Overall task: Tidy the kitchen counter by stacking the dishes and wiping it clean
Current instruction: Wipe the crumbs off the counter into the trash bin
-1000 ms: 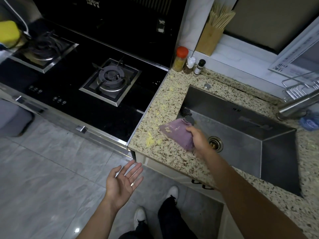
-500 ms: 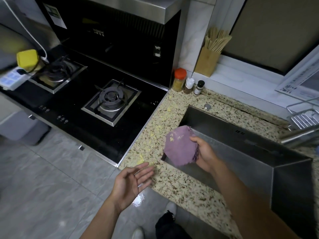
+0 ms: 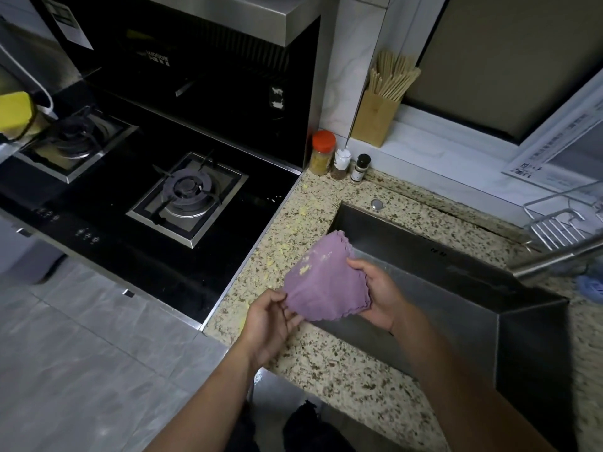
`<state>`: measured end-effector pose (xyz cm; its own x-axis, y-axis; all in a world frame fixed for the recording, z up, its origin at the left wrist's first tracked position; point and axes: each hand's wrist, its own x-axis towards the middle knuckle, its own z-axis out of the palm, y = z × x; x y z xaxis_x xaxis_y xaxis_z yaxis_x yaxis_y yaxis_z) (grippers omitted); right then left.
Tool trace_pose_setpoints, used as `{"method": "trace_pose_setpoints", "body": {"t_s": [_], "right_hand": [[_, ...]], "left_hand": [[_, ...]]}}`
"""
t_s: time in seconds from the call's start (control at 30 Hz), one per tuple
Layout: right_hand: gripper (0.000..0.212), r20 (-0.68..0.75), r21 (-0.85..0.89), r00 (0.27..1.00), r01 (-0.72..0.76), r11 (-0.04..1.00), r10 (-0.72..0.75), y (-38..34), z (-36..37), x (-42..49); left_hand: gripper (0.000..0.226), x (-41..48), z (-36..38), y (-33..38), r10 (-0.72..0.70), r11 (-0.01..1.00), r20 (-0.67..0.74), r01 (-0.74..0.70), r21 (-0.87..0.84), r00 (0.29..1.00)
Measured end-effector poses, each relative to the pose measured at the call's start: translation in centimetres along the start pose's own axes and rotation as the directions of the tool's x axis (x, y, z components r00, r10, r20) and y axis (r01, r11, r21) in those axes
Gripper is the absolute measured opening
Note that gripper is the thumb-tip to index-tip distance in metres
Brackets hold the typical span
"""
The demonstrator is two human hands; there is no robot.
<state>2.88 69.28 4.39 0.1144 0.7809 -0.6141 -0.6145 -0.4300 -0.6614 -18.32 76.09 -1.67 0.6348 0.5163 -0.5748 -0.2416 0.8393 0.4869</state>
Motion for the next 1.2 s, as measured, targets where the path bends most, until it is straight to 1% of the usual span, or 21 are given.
{"method": "trace_pose_setpoints", "body": {"t_s": [0.07,0.17,0.27,0.33,0.4,0.47,0.57,0.7,0.83,0.93,1.03,1.1,1.13,1.2], "right_hand": [[0.041,-0.025,-0.008,1.0,0.01,1.0,-0.01,0.2,0.1,-0.1],[0.035,-0.081,-0.071,0.995,0.049,0.996,-0.055,0.5,0.7,-0.4],[0.029,-0.183,-0.203,0.976,0.078,0.976,-0.116,0.6,1.4,-0.4],[0.027,-0.237,-0.318,0.958,0.081,0.945,-0.161,0.4,1.9,-0.4],[0.025,-0.246,-0.394,0.95,0.085,0.915,-0.194,0.1,2.7,-0.7],[0.024,-0.221,-0.411,0.948,0.121,0.903,-0.227,-0.2,3.6,-1.1],[0.03,-0.145,-0.336,0.947,0.226,0.914,-0.287,-0.6,4.3,-1.4],[0.034,-0.07,-0.111,0.947,0.306,0.946,-0.315,-0.9,5.0,-1.7],[0.038,-0.065,0.108,0.956,0.293,0.95,-0.287,-0.1,5.0,-0.9],[0.044,-0.098,0.236,0.966,0.256,0.937,-0.239,1.2,4.9,0.1],[0.038,-0.104,0.326,0.97,0.242,0.914,-0.22,2.1,4.7,0.4],[0.026,-0.056,0.357,0.972,0.232,0.905,-0.227,2.1,4.6,0.3],[0.019,-0.031,0.346,0.972,0.229,0.91,-0.233,2.0,4.5,0.0],[0.015,-0.011,0.288,0.972,0.229,0.93,-0.236,1.8,4.2,-0.1]], "left_hand": [[0.037,0.2,-0.4,0.5,0.009,1.0,0.037,-0.01,0.024,0.999],[0.032,0.1,-0.7,2.3,-0.006,0.984,0.09,-0.01,0.178,0.996],[0.029,-0.1,-0.5,4.7,-0.01,0.948,0.109,-0.026,0.318,0.994],[0.025,-0.2,-0.4,6.0,0.005,0.918,0.123,-0.053,0.394,0.992],[0.021,-0.3,-0.2,7.1,0.038,0.887,0.136,-0.097,0.452,0.99],[0.019,-0.4,-0.2,8.1,0.075,0.867,0.148,-0.137,0.48,0.986],[0.02,-0.5,-0.1,9.5,0.115,0.853,0.17,-0.185,0.487,0.979],[0.021,-0.7,0.2,11.5,0.166,0.822,0.242,-0.269,0.501,0.956],[0.022,-0.9,0.9,12.9,0.204,0.792,0.294,-0.334,0.511,0.934],[0.018,-0.9,1.3,13.2,0.221,0.749,0.316,-0.368,0.55,0.923],[0.016,-0.8,1.3,13.4,0.241,0.712,0.317,-0.389,0.584,0.917],[0.021,-0.9,1.2,13.5,0.252,0.673,0.325,-0.406,0.618,0.912],[0.026,-0.9,1.2,13.5,0.254,0.65,0.334,-0.416,0.636,0.908],[0.031,-0.9,1.1,13.4,0.259,0.612,0.348,-0.432,0.663,0.901]]}}
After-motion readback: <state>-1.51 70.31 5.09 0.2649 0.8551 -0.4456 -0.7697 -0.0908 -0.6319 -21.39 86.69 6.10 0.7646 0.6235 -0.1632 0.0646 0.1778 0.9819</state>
